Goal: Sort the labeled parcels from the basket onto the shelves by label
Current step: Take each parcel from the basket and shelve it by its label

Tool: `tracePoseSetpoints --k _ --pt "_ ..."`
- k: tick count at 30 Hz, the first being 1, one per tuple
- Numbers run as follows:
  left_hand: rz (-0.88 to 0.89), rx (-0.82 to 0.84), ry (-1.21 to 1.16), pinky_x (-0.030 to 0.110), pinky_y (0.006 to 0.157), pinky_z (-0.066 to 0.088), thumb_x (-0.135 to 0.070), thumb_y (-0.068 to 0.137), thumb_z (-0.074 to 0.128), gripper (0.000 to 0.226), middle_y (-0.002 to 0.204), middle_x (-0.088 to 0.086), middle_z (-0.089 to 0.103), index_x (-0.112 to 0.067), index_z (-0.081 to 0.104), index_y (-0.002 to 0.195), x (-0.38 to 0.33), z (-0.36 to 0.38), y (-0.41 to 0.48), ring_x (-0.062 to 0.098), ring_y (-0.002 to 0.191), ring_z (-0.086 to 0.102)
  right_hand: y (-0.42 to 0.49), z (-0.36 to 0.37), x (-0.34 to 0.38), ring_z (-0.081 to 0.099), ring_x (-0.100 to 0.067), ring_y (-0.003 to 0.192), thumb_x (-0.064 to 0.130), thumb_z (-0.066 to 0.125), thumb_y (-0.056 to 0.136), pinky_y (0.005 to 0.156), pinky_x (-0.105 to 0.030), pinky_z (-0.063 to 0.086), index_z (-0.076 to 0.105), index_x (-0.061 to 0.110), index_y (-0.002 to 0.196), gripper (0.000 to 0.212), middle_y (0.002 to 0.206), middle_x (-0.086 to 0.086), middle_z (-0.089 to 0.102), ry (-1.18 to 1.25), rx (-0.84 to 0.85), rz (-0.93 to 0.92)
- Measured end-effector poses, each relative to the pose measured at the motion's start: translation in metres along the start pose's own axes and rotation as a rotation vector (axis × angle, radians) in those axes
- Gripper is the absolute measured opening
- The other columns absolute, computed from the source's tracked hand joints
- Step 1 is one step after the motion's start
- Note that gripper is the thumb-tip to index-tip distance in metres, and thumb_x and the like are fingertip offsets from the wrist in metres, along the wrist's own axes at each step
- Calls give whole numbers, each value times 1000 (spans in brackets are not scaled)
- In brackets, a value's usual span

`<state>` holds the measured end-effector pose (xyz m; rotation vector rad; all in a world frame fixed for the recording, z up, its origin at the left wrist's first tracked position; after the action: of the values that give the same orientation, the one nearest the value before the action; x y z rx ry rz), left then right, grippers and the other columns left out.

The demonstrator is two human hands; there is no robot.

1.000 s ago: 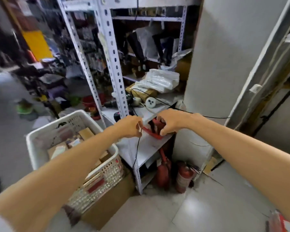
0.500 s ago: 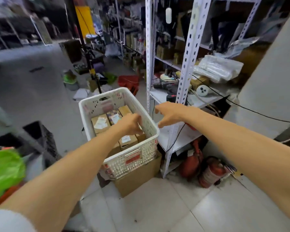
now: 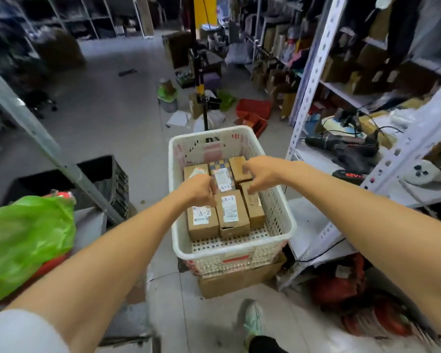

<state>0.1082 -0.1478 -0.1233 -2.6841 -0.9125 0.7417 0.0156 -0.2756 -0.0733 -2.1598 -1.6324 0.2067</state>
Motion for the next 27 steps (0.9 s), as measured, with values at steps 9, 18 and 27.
tracePoseSetpoints --k 9,18,27 --pt "-157 43 -34 38 85 52 -25 77 74 41 110 2 65 -16 58 114 40 13 87 22 98 61 128 10 -34 61 -28 97 36 67 73 83 -45 55 55 9 118 55 110 -10 63 -108 121 -151" --pt "-235 151 -73 34 82 50 -26 78 73 43 115 4 63 -13 59 117 117 49 144 21 100 60 212 62 -48 57 -29 105 33 65 82 83 -42 53 48 10 127 53 120 -11 55 -81 264 -101" --pt "-195 282 -86 39 85 52 -27 80 72 45 116 5 62 -16 55 120 146 114 208 24 104 59 255 134 -73 55 -30 110 28 64 84 90 -43 51 45 6 133 57 128 -15 52 19 357 38"
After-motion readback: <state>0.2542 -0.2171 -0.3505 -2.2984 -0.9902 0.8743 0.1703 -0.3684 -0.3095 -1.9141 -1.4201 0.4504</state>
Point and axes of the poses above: each hand's wrist, its own y-axis towards the middle knuckle, its own z-axis out of the palm, x = y × z, the point moved 5 cm from there along y, towards the middle knuckle
